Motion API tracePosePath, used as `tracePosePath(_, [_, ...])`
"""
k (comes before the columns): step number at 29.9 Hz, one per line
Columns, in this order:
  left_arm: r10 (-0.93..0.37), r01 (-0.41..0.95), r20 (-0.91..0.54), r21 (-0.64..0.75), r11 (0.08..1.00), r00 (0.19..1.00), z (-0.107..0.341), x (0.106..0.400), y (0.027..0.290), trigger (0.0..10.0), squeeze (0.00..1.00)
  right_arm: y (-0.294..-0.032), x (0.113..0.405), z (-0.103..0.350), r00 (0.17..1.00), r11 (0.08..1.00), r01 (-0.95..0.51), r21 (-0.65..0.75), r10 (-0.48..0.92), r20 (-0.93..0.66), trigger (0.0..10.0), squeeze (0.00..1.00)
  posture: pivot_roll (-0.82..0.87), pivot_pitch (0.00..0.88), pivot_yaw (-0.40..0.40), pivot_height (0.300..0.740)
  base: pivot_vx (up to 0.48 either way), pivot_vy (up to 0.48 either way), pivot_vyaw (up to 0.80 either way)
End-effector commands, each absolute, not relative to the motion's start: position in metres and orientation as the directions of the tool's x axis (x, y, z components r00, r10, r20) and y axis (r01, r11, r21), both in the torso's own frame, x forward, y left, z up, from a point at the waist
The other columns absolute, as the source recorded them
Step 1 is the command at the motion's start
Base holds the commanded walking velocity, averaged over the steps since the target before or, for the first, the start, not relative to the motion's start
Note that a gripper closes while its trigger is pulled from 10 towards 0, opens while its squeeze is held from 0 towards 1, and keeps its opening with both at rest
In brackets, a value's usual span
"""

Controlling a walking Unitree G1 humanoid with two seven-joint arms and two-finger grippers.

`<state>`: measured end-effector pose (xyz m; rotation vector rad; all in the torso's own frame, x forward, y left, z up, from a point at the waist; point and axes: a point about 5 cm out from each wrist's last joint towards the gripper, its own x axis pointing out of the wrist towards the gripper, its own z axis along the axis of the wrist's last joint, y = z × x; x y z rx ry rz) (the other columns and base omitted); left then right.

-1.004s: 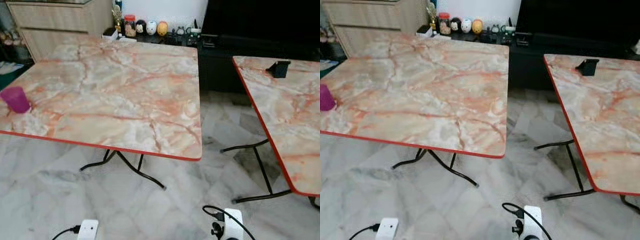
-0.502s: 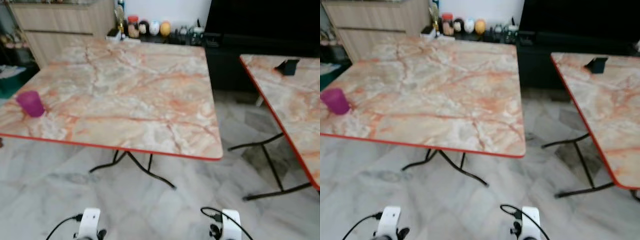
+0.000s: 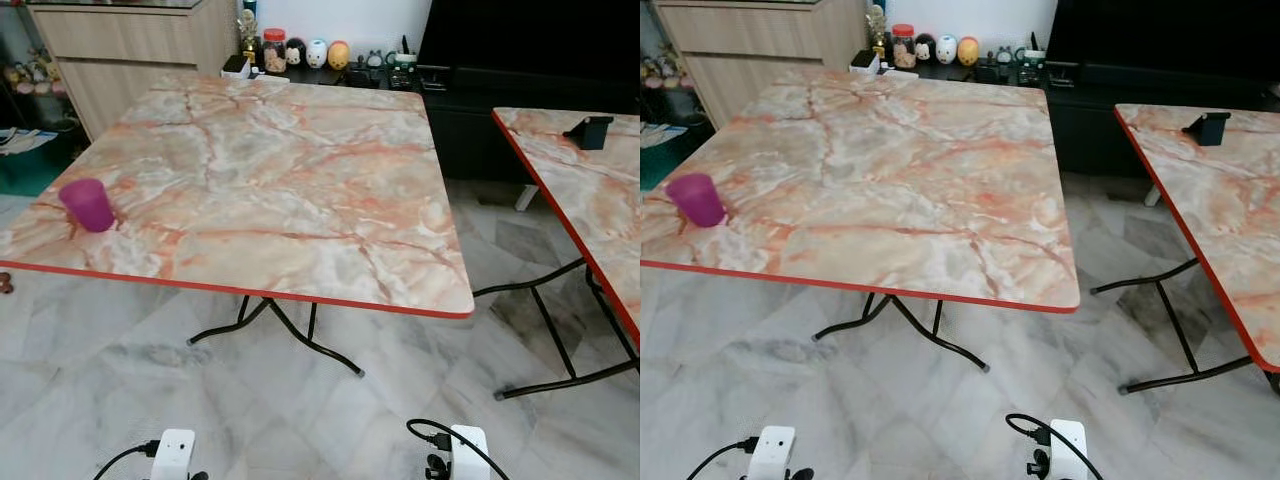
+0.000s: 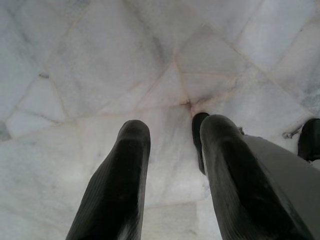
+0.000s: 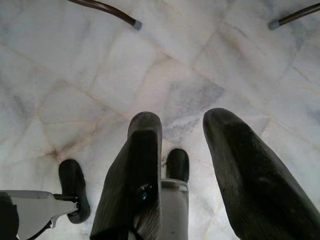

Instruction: Setting the table

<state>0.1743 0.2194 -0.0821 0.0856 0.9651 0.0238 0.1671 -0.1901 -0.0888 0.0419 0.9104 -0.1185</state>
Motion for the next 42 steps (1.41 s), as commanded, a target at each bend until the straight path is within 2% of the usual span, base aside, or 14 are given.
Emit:
tracePosePath(1, [0.05, 0.041, -0.829, 0.088, 0.995, 0.557, -0.0841, 0.1708, 0.2178, 10.0, 0.0, -0.192, 0.1654, -0.0894, 0.601, 0.992, 0.122, -0.017, -0.087, -0.795, 10.0, 0.0, 0.06, 0.0, -0.024, 0.74, 0.0, 0.285, 0.0])
tracePosePath(18, [0.051, 0.035, -0.832, 0.084, 0.996, 0.552, -0.0856, 0.1692, 0.2143, 10.0, 0.0, -0.1935, 0.1684, -0.0882, 0.599, 0.991, 0.134, -0.022, -0.098, -0.795, 10.0, 0.0, 0.06, 0.0, -0.028, 0.74, 0.0, 0.293, 0.0])
tracePosePath(42, [0.053, 0.03, -0.834, 0.083, 0.996, 0.549, -0.0865, 0.1693, 0.2105, 10.0, 0.0, -0.1933, 0.1679, -0.0885, 0.596, 0.991, 0.129, -0.021, -0.094, -0.797, 10.0, 0.0, 0.07, 0.0, -0.028, 0.74, 0.0, 0.38, 0.0])
